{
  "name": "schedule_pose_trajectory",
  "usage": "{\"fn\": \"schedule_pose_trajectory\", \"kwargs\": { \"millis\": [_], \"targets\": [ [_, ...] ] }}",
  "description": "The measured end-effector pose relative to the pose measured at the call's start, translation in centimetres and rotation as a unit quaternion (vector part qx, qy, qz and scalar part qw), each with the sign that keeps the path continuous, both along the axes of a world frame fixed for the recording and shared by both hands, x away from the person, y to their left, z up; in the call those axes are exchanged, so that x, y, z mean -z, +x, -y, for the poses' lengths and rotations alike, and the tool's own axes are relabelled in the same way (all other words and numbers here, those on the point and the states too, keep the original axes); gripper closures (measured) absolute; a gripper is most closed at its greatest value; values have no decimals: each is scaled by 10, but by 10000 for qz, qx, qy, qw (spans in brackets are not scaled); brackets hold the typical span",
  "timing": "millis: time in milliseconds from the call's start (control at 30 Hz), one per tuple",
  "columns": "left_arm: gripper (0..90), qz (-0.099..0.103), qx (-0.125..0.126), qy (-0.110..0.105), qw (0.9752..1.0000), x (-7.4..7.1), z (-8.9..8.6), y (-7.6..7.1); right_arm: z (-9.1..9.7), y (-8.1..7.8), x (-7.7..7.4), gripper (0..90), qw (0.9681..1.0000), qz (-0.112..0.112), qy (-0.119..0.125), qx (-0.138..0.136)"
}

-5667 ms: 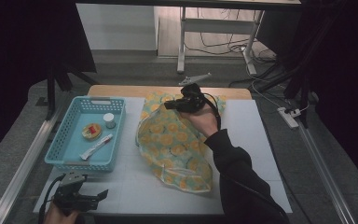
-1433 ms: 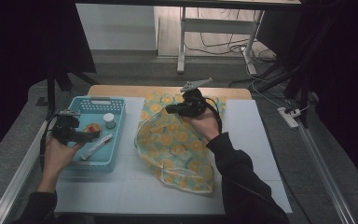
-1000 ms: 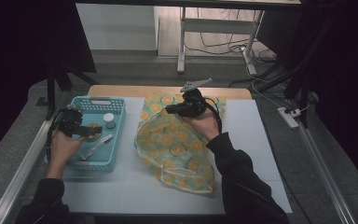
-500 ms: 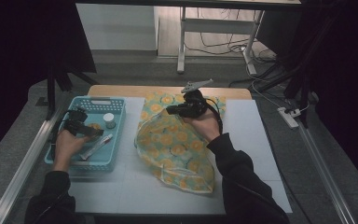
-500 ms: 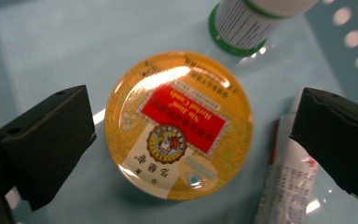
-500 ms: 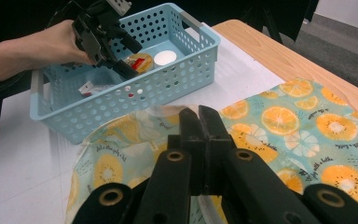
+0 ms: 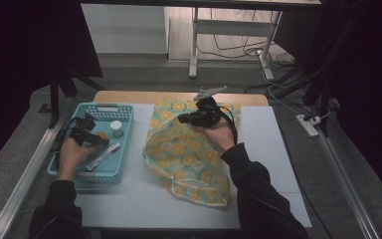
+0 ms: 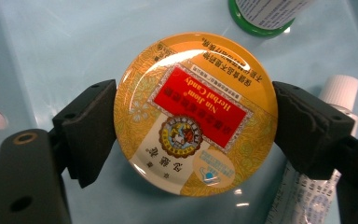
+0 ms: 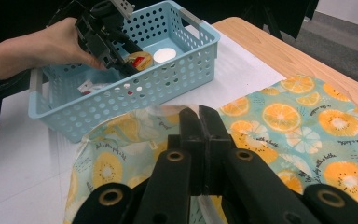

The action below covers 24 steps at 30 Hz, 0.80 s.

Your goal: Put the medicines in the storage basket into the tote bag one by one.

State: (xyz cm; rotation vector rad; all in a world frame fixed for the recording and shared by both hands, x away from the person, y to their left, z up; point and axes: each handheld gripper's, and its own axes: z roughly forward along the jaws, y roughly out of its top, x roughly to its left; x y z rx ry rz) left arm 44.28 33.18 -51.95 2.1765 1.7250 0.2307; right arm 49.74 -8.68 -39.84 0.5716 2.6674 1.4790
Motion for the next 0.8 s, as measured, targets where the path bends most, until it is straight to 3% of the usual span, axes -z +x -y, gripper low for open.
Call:
{"fn": "schedule_pose_trajectory", "kwargs": {
  "millis": [167,433,533,800],
  "targets": [
    [204,-58,-74,27,10000,-2,1,1,1,0,0,900,10000,-7,7,14],
    [205,187,-163,-195,9995,-12,-4,-3,3,1,-1,900,10000,8,39,48],
    [206,310,-128,-285,9990,-20,-4,-7,4,2,-1,900,10000,14,43,61],
    [206,652,270,-424,9966,-44,2,-19,4,2,1,900,10000,8,41,83]
  ]
}}
